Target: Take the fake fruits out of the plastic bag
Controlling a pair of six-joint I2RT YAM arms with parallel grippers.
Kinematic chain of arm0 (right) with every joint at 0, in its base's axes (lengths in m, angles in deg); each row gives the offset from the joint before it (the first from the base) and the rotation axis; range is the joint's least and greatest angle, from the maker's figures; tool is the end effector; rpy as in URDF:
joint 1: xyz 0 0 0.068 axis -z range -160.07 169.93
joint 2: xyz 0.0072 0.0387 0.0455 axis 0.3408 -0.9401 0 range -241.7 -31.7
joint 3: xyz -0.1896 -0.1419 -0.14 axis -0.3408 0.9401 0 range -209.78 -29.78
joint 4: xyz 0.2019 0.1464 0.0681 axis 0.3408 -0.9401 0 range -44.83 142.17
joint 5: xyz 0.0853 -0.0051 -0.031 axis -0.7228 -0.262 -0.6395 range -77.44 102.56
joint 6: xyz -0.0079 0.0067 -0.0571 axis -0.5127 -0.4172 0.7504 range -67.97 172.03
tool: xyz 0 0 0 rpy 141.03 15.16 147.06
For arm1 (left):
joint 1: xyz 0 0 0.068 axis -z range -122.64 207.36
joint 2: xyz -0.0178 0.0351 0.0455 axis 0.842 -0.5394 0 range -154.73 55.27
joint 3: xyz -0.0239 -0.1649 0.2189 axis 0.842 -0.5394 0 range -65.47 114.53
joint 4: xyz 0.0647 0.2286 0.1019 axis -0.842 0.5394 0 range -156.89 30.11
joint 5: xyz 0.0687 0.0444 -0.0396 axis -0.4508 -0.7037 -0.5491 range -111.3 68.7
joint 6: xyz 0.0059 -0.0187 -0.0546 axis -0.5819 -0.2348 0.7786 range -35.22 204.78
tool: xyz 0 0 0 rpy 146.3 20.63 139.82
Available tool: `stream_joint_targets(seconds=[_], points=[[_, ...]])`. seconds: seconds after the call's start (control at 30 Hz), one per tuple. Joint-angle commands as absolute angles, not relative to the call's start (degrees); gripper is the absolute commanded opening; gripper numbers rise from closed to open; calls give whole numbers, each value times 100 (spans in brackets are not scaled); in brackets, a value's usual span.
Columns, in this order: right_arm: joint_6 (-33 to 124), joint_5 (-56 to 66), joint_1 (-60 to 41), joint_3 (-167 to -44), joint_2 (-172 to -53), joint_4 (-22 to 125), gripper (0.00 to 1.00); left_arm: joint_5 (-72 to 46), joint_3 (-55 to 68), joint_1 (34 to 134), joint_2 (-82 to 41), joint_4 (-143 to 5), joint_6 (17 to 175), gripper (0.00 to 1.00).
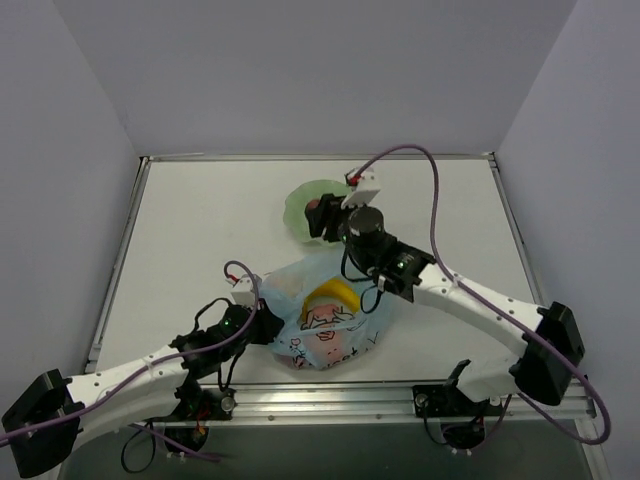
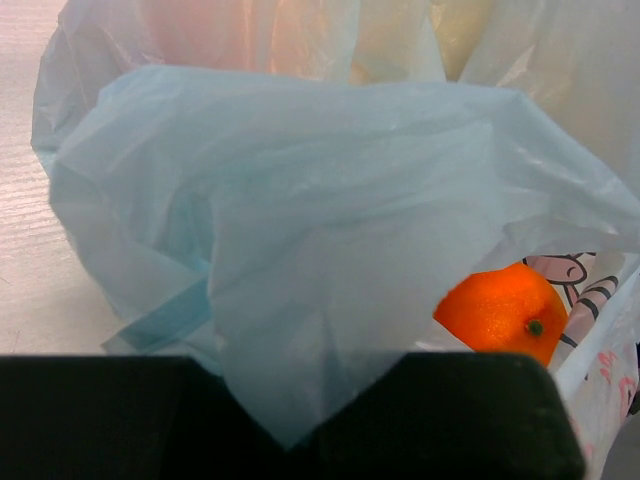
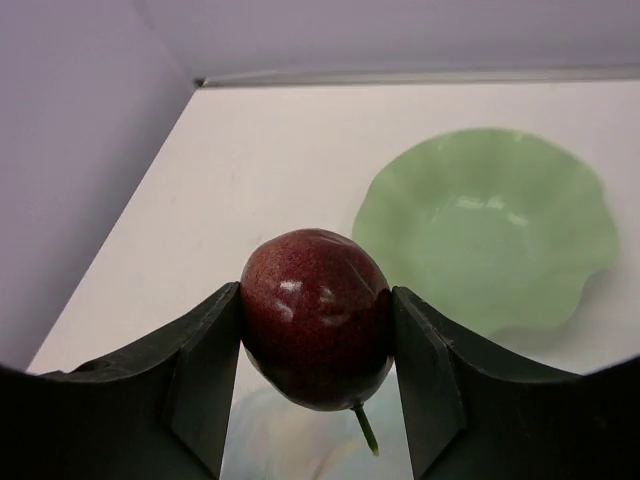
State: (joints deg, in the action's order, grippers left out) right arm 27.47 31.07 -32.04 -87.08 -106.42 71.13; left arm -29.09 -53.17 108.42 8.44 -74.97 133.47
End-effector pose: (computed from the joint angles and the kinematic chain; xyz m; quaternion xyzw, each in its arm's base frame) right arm 0.2025 0.2375 0.3584 -0.0511 0.6962 0.3499 0.6247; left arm 0.1138 -0.1318 0.1688 -0.0181 0.8487 -0.3645 0.3827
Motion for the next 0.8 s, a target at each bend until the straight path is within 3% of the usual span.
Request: stream_joint_targets(seconds=[0.0, 0.1, 0.3, 0.43, 0.53, 0.67, 0.7, 0.77], points=[[3295, 2935, -2509, -9393, -11570, 7440, 21, -3044, -5088, 10886, 816, -7656, 13356, 3], [3559, 2970, -2095, -9858, -12685, 7493, 22, -3053, -5053, 10904, 807, -7647, 13321, 2], [3779, 2786, -1558, -10667, -13794, 7458, 26, -3202, -4965, 10939, 948, -7445, 13233, 2], [3937, 2786, -1506, -11037, -13928, 7327, 67, -3273, -4921, 10956, 1027, -7375, 13224, 2], [4016, 2698, -1532, -11012, -13630, 7099, 85, -3282, -4850, 10948, 1018, -7322, 13224, 2], [4183, 2627, -1803, -10302, -12674, 6870, 81, -3317, -4833, 10956, 1071, -7252, 13277, 2], [4253, 2610, -2039, -10082, -12106, 6791, 77, -3352, -4824, 10956, 1080, -7199, 13294, 2], [4306, 2540, -2383, -9362, -11175, 6764, 56, -3413, -4807, 10956, 1115, -7094, 13321, 2]])
